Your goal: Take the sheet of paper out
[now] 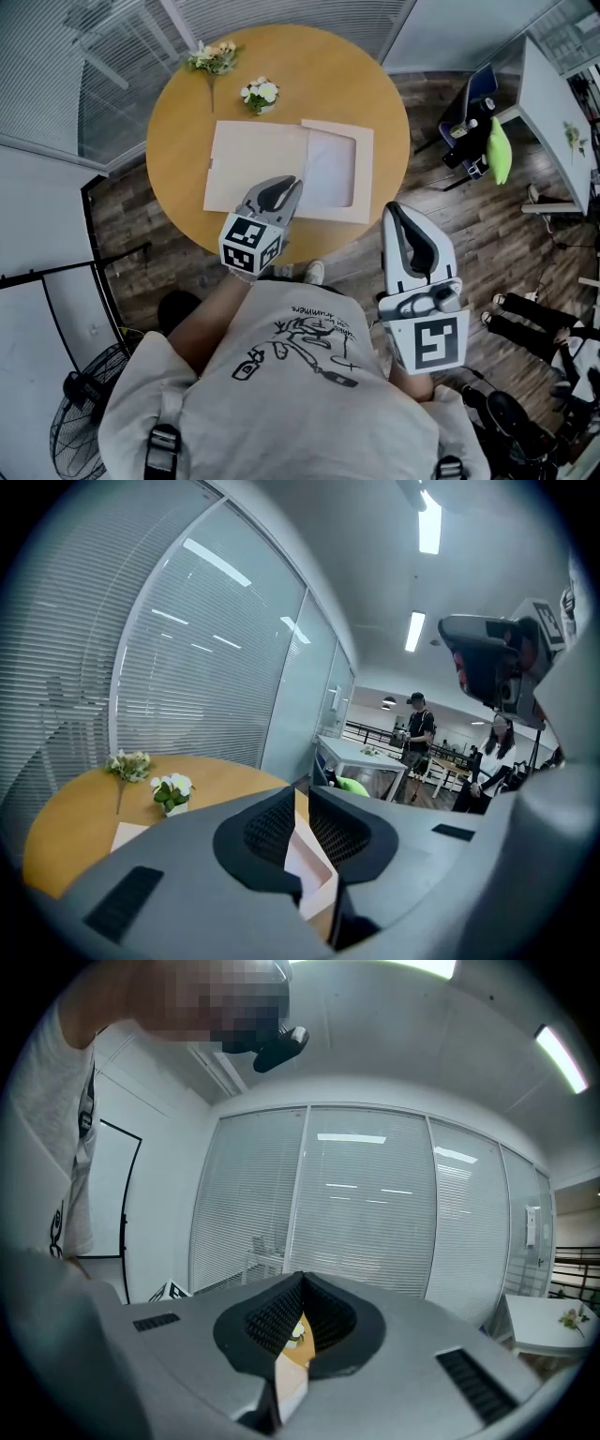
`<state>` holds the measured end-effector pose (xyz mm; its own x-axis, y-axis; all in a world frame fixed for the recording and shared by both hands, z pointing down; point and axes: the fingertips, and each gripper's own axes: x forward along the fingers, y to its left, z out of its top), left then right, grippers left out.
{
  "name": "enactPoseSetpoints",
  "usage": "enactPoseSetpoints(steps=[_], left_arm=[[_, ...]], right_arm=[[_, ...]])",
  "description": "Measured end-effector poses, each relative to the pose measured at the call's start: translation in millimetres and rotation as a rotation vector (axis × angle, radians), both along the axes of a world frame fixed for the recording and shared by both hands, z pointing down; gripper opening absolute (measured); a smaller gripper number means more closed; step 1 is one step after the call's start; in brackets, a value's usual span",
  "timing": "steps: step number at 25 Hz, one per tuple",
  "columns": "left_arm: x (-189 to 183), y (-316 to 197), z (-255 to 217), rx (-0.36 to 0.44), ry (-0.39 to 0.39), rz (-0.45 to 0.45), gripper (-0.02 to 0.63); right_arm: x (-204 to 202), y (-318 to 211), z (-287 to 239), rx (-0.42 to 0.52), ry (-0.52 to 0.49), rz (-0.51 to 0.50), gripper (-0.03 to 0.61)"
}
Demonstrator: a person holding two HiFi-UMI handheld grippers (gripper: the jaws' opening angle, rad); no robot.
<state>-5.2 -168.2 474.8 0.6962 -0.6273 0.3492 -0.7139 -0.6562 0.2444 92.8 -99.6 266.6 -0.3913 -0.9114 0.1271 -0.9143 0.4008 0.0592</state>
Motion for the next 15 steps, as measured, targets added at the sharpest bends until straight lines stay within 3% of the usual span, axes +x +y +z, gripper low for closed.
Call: enactPoseSetpoints(steps=[15], left_arm=[[4.7,-10.6,90.5,-0.126,-0.085,0.027,0.075]], right_arm=[[-1.3,-2.7,-0.5,0.002,0.003,0.003,0.008]])
